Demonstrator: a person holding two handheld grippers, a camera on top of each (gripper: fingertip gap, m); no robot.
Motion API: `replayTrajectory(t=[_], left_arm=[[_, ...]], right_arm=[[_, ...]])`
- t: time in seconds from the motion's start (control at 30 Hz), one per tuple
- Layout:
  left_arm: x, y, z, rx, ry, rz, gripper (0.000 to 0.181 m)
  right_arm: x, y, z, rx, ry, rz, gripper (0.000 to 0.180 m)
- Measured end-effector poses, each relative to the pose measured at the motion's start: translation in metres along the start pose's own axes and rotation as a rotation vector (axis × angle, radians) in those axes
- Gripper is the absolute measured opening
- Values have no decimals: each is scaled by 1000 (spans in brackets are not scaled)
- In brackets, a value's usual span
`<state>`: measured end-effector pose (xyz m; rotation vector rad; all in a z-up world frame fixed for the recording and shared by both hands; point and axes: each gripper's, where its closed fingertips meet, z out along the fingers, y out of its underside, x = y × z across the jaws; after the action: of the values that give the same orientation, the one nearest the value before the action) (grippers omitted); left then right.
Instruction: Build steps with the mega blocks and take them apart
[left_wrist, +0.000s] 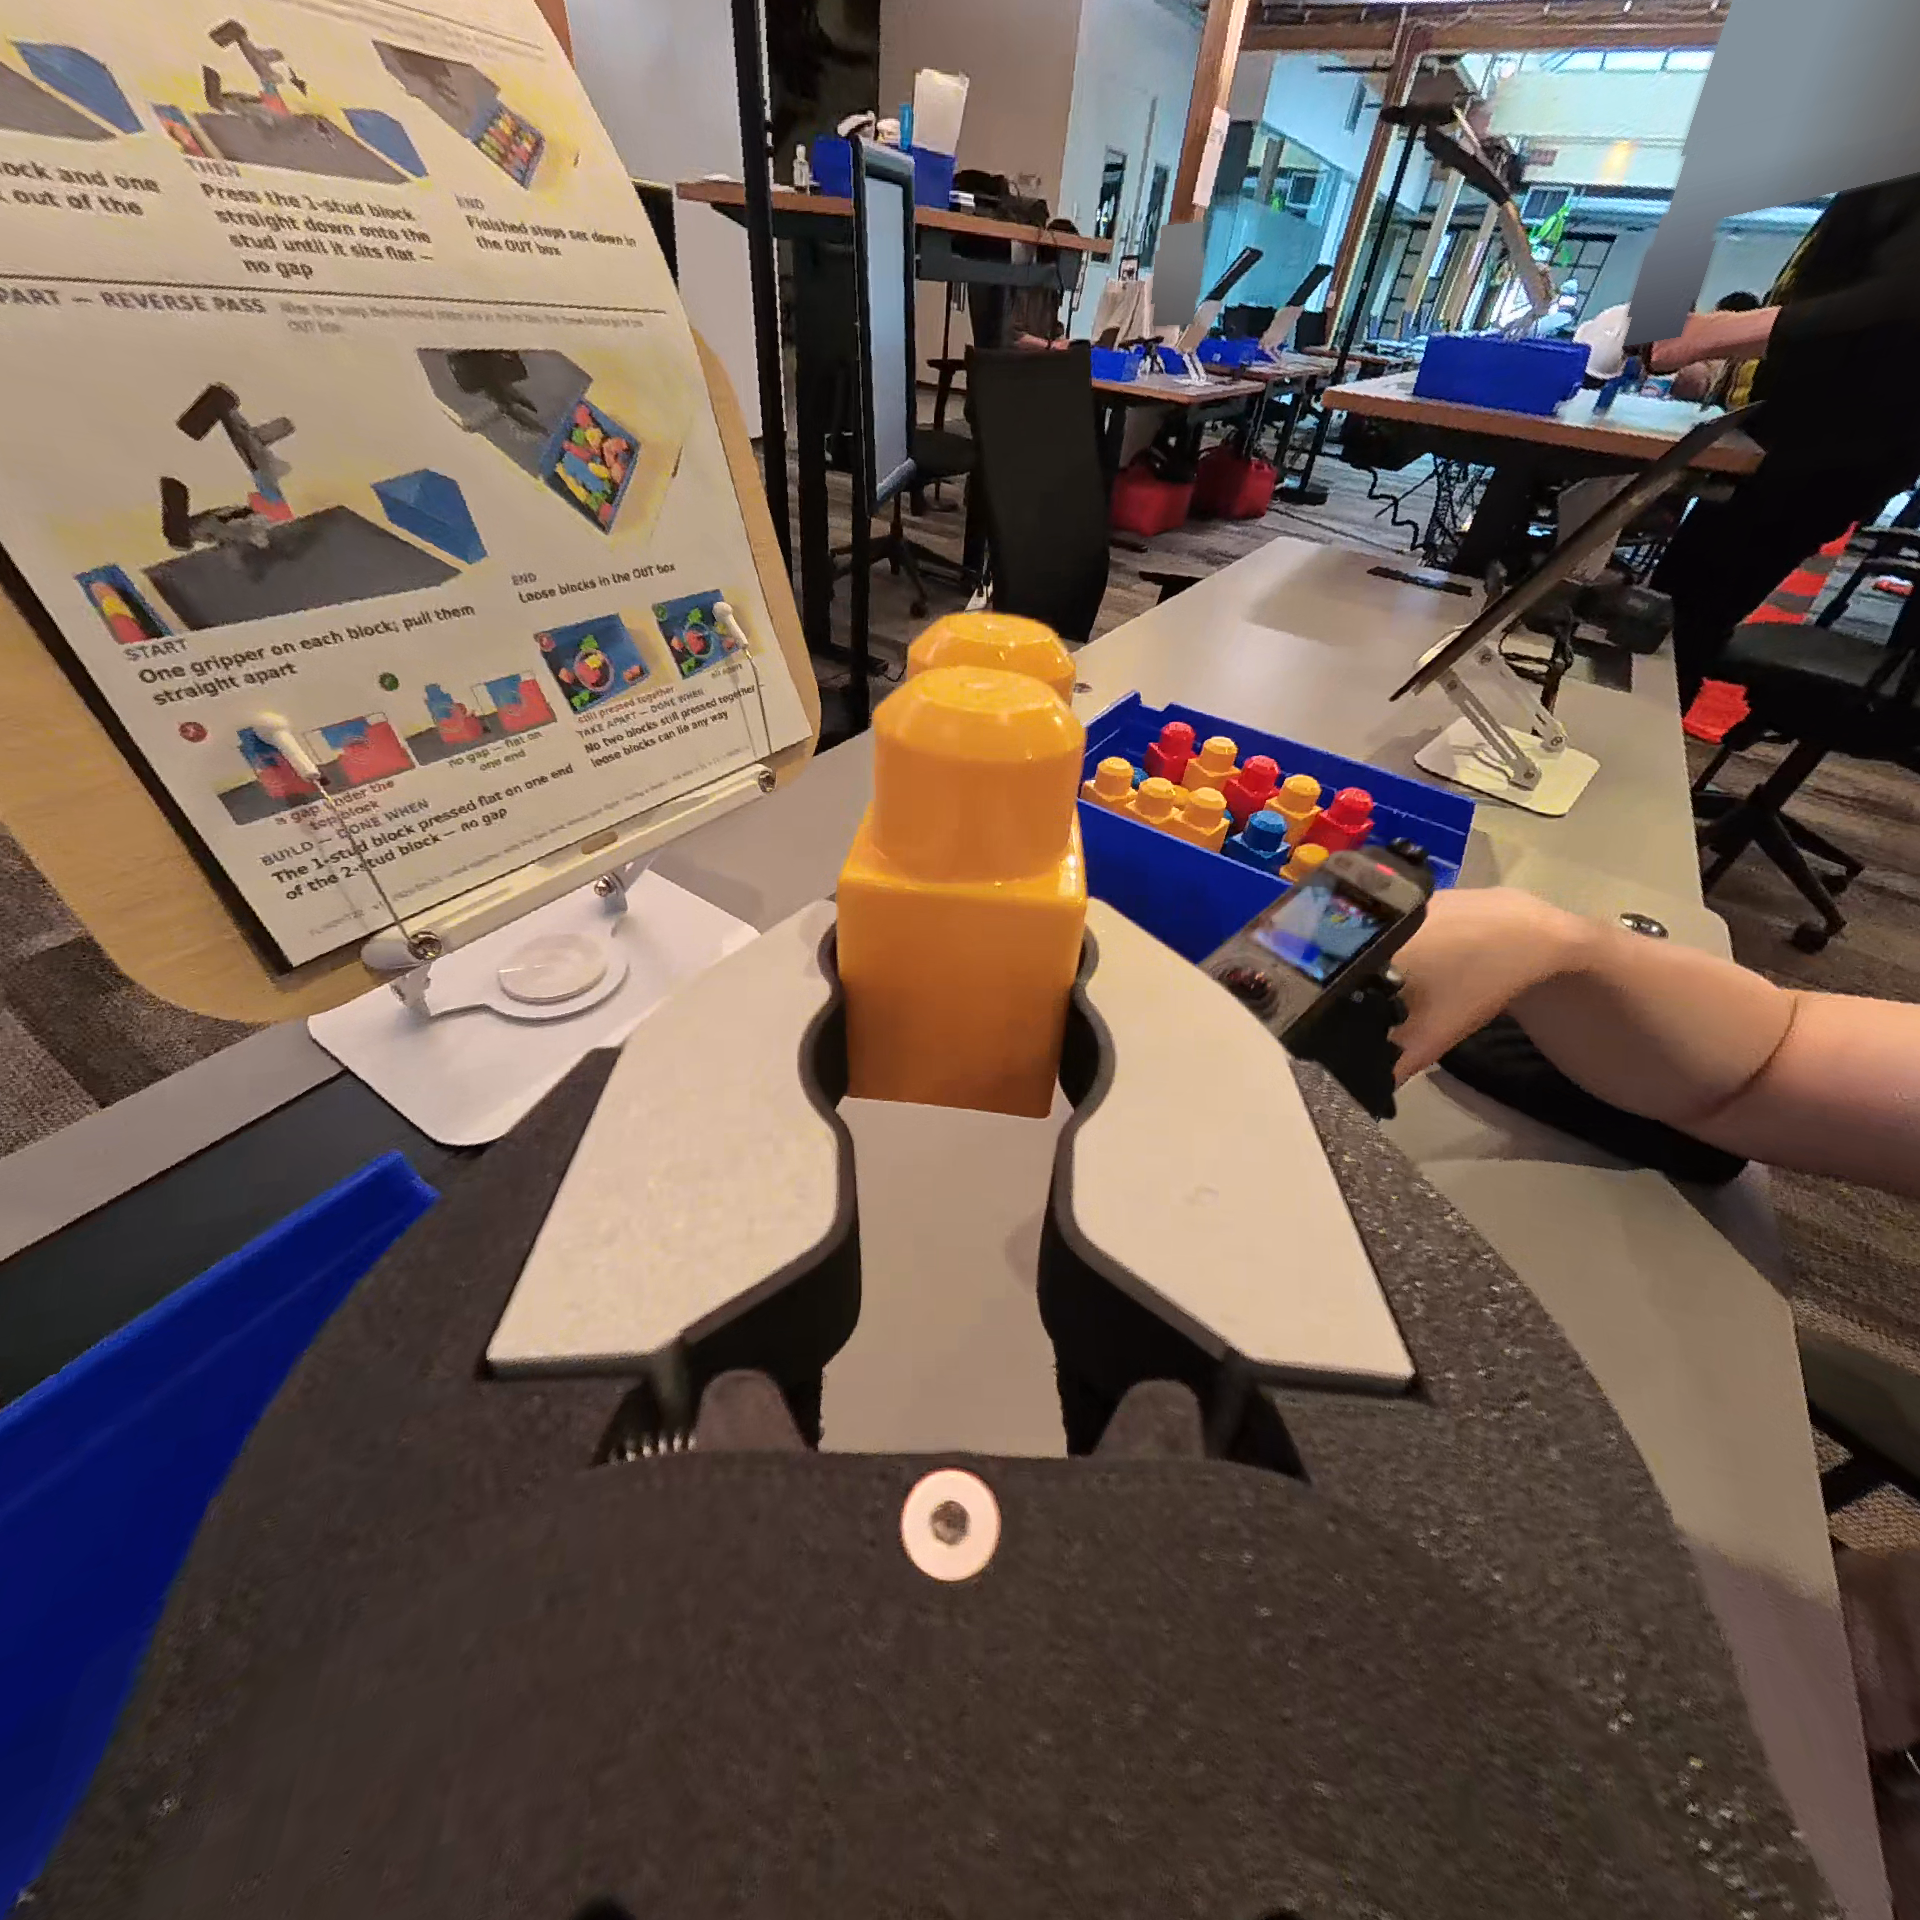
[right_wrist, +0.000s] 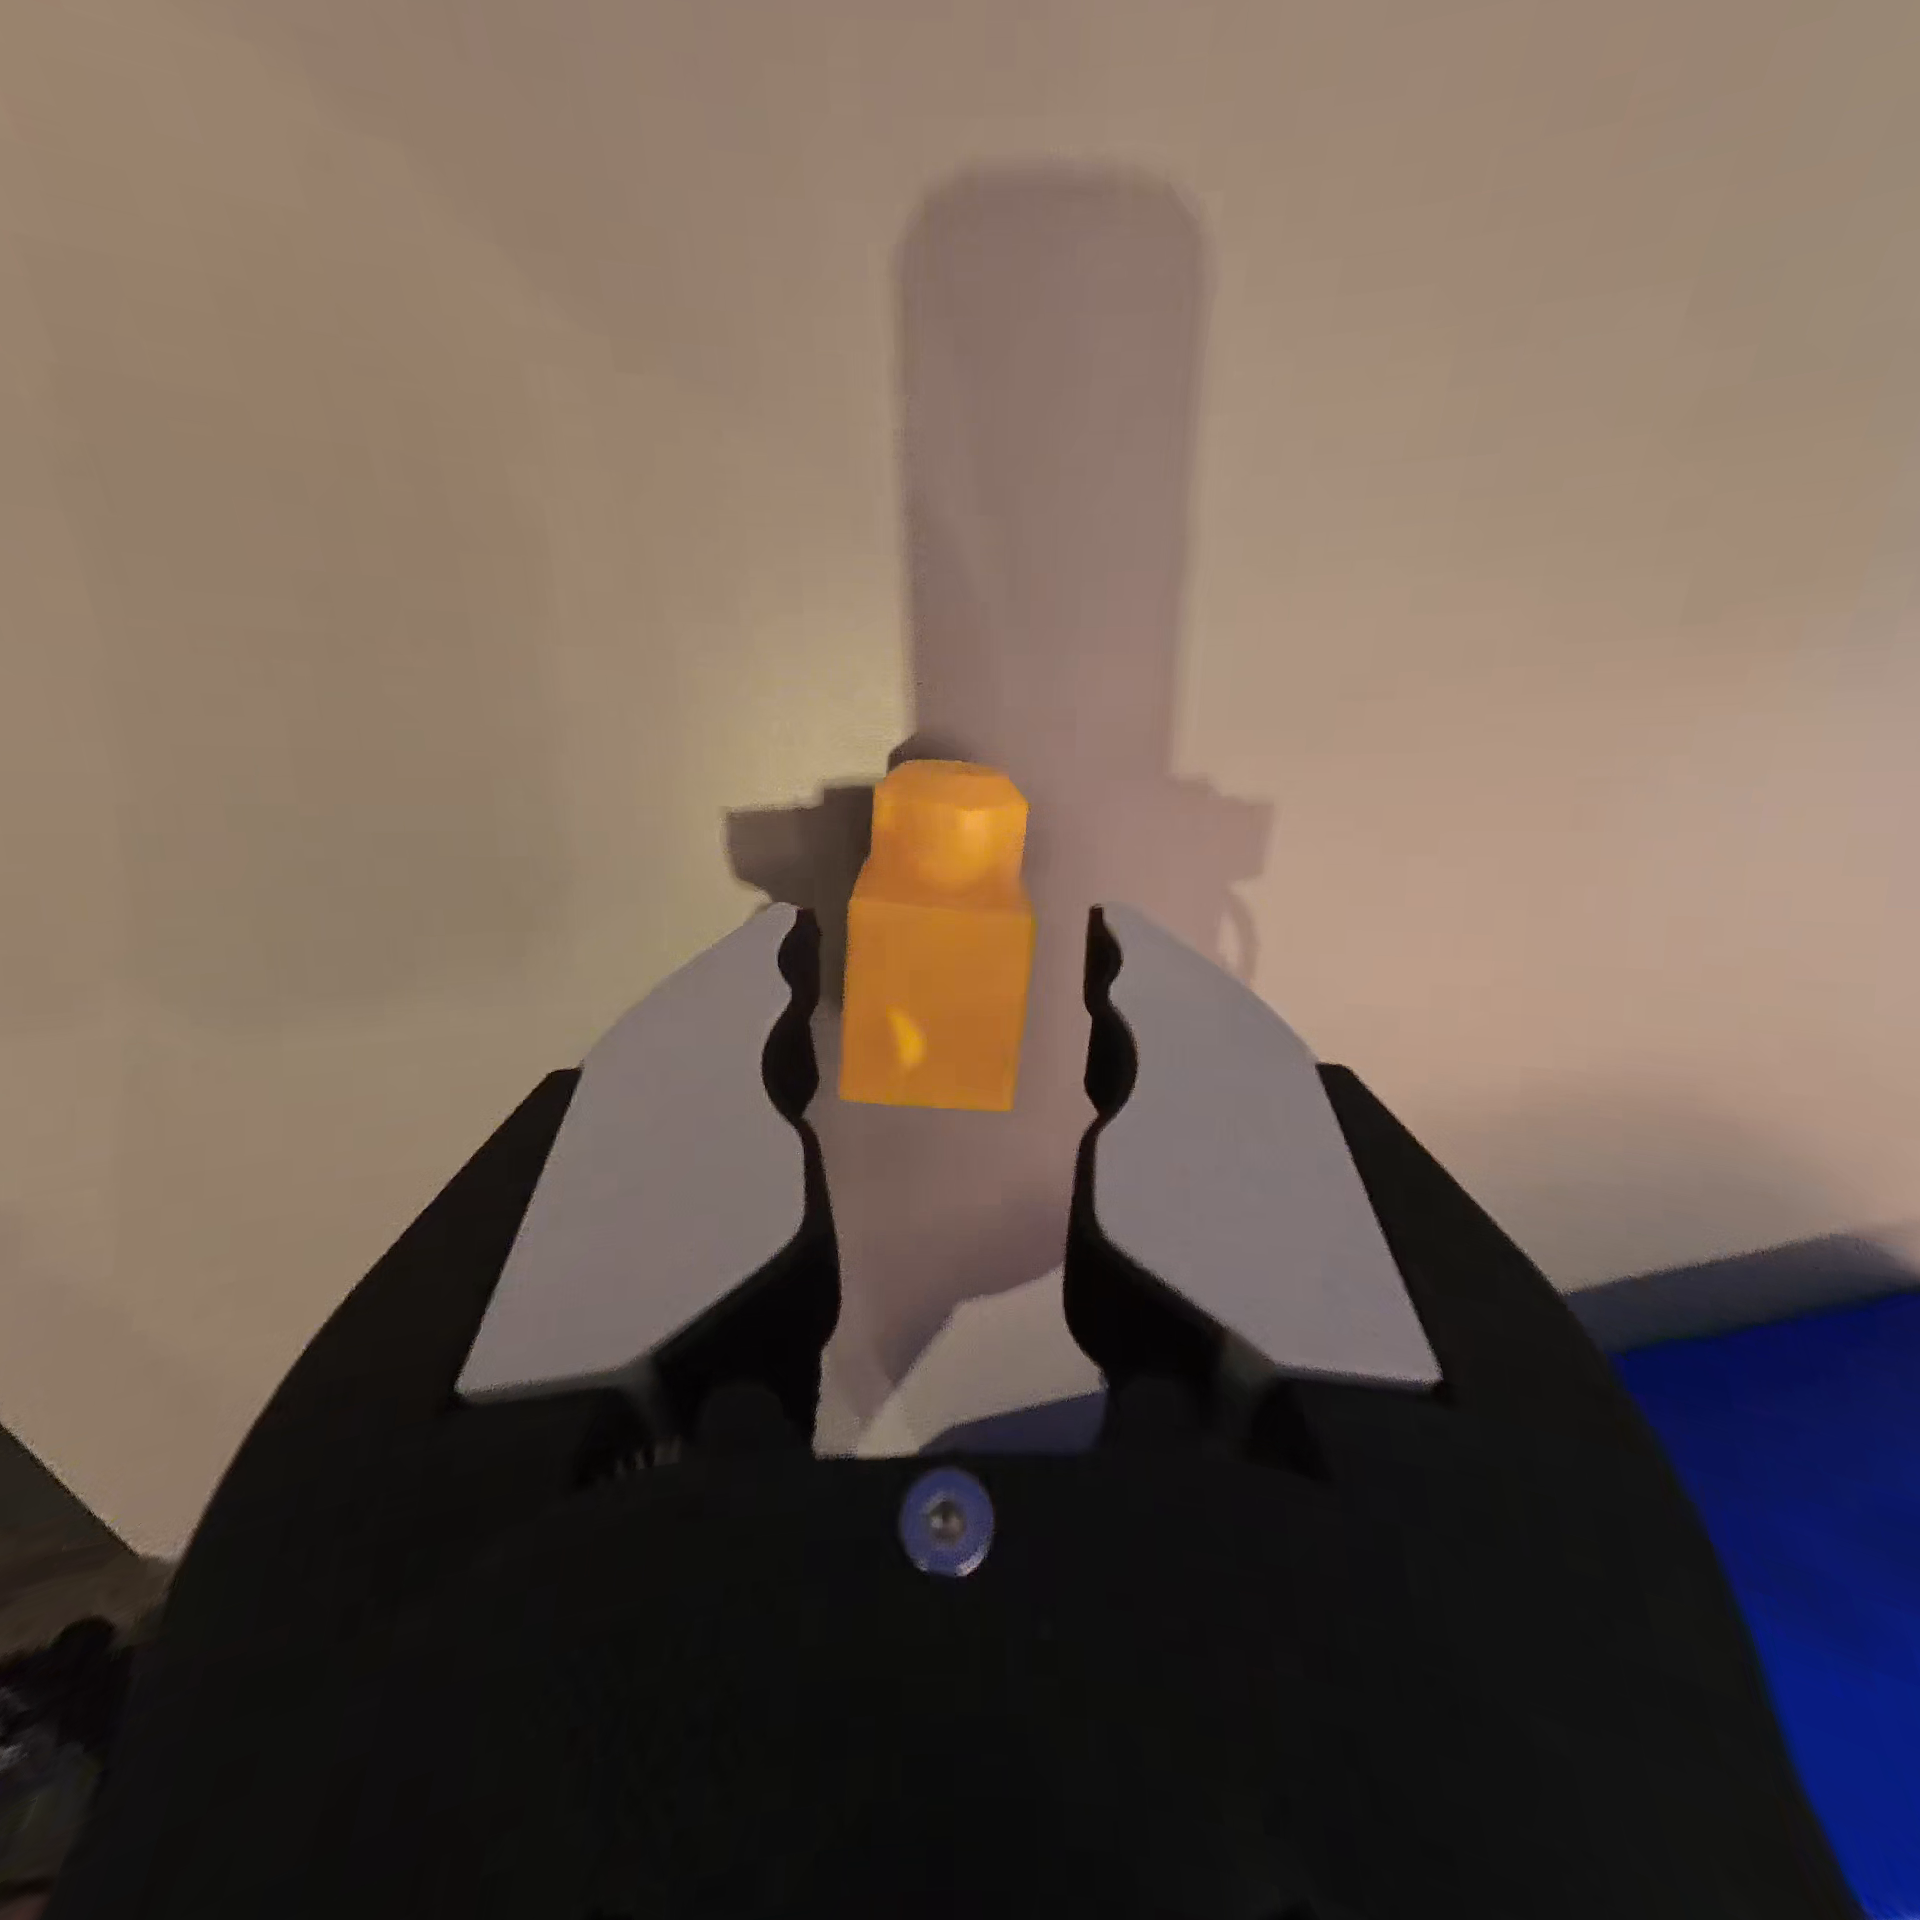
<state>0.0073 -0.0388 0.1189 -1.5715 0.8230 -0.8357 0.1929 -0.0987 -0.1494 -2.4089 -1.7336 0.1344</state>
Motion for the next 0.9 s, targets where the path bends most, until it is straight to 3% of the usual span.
replayTrajectory(t=[0.23, 0.37, 0.5, 0.7, 0.8, 0.9], left_arm=[[7, 7, 9, -40, 26, 10, 38], [3, 11, 14, -45, 20, 6, 38], [2, 12, 20, -11, 59, -51, 38], [43, 36, 60, -40, 341, -214, 38], [71, 55, 90, -66, 457, -283, 37], [96, 78, 117, -112, 491, -278, 38]], right_arm=[[5, 10, 9, -66, -3, -8, 37], [9, 10, -11, -8, -34, -1, 37], [18, -20, -75, 379, -142, 81, 37], [28, -54, -206, 1177, -225, 55, 37], [26, -53, -245, 1423, -324, 86, 37], [31, -52, -259, 1551, -367, 155, 37]])
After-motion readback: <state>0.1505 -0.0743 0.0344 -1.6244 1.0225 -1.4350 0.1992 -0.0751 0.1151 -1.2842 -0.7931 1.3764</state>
